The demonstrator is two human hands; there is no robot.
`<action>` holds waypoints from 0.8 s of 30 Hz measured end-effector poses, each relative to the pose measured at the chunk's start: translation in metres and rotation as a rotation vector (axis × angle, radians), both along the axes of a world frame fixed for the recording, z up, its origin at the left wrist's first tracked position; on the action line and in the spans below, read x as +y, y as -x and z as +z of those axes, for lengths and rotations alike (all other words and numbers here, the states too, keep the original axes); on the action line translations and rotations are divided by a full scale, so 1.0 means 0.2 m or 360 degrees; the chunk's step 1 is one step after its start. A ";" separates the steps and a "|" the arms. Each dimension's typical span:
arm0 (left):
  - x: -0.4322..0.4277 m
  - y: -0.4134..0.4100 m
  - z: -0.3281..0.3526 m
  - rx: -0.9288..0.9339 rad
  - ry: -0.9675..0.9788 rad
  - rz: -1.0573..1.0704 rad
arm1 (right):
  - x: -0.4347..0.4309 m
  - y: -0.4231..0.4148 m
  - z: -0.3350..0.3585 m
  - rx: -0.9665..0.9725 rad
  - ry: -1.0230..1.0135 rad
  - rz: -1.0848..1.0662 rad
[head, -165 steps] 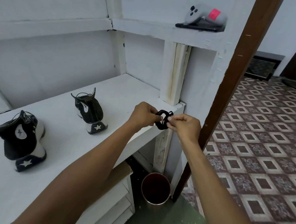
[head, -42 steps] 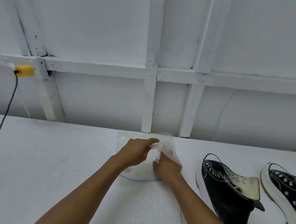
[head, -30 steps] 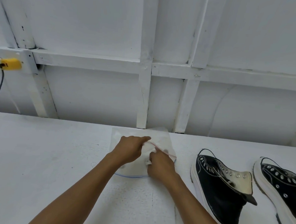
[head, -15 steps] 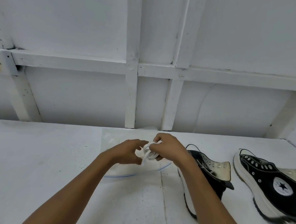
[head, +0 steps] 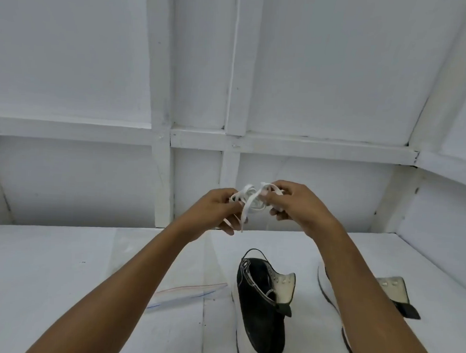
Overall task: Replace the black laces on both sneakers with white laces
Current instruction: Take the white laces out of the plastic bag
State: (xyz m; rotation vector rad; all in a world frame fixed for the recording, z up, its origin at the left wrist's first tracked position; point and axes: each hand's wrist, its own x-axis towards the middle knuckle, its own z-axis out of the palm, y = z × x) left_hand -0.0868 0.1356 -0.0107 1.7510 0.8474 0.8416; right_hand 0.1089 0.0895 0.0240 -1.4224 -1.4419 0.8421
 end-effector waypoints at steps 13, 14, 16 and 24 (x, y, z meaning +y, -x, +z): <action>0.16 -0.54 0.06 0.0182 -0.0114 0.0453 | 0.04 -0.79 -0.04 -0.0077 0.0089 -0.0021; 0.17 -0.57 0.05 0.0290 -0.0147 0.0511 | 0.04 -0.83 -0.05 -0.0075 0.0080 -0.0008; 0.19 -0.62 0.04 0.0593 -0.0222 0.0546 | 0.06 -0.89 -0.06 -0.0102 0.0076 0.0042; 0.12 -0.83 0.03 0.1115 -0.0319 0.0221 | 0.11 -0.95 -0.10 -0.0337 0.0086 0.0273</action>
